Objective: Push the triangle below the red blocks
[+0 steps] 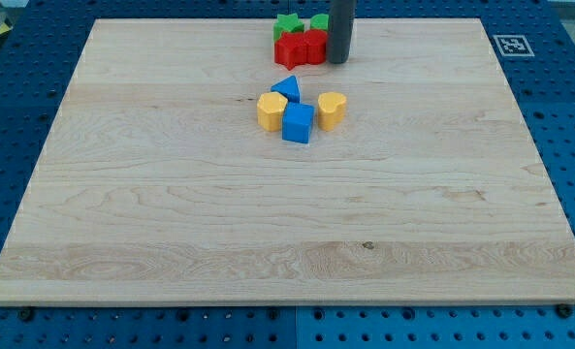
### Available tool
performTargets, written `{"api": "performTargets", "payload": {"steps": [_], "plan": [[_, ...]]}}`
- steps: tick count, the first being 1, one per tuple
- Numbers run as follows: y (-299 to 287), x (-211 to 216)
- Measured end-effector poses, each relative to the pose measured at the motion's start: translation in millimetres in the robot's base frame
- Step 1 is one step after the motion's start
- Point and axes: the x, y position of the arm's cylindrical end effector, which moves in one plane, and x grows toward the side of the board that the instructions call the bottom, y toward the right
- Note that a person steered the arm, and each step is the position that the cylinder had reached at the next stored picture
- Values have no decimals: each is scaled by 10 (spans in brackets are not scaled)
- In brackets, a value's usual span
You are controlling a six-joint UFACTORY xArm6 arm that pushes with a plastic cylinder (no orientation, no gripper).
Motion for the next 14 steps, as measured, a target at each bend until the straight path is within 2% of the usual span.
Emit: {"api": "performTargets", "payload": {"steps": [1,3,4,6,8,10,12,14], "plan": [[76,78],[451,1063],[400,1410],[-832,1519],[-979,1626],[-1486,1597],[-1281,1292],[-952,1282]]}}
